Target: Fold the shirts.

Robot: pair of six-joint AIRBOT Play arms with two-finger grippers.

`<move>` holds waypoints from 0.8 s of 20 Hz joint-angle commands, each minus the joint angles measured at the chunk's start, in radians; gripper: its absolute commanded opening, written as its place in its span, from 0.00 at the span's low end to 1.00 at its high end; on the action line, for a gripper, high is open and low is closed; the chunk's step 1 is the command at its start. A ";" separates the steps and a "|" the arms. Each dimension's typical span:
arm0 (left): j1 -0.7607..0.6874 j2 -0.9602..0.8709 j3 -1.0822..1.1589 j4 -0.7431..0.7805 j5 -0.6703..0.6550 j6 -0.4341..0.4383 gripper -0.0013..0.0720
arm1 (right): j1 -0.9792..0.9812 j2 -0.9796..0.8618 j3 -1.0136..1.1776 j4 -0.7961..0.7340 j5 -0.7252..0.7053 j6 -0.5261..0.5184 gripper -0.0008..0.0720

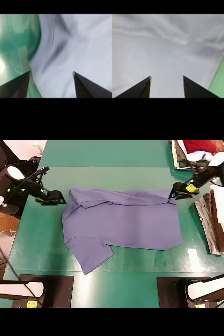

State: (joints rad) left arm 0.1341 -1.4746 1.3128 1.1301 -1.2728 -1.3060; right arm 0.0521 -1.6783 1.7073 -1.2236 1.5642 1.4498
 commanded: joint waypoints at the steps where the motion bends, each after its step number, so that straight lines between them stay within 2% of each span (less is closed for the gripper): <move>1: 0.021 0.175 -0.209 0.003 -0.023 -0.023 0.87 | -0.045 0.132 -0.146 0.062 0.002 -0.018 0.63; 4: 0.021 0.321 -0.440 -0.008 -0.055 -0.075 0.87 | -0.070 0.259 -0.320 0.063 -0.078 -0.030 0.63; 8: 0.021 0.454 -0.678 -0.084 -0.043 -0.086 0.87 | -0.094 0.383 -0.476 0.080 -0.184 -0.039 0.63; 11: 0.020 0.461 -0.774 -0.175 -0.011 -0.081 0.87 | -0.102 0.418 -0.514 0.080 -0.204 -0.045 0.63; 16: 0.020 0.460 -0.846 -0.227 0.079 -0.081 0.87 | -0.102 0.418 -0.512 0.081 -0.200 -0.046 0.63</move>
State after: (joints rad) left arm 0.1547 -1.0218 0.5179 0.9524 -1.2484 -1.3865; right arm -0.0483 -1.2697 1.2068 -1.1439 1.3746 1.4063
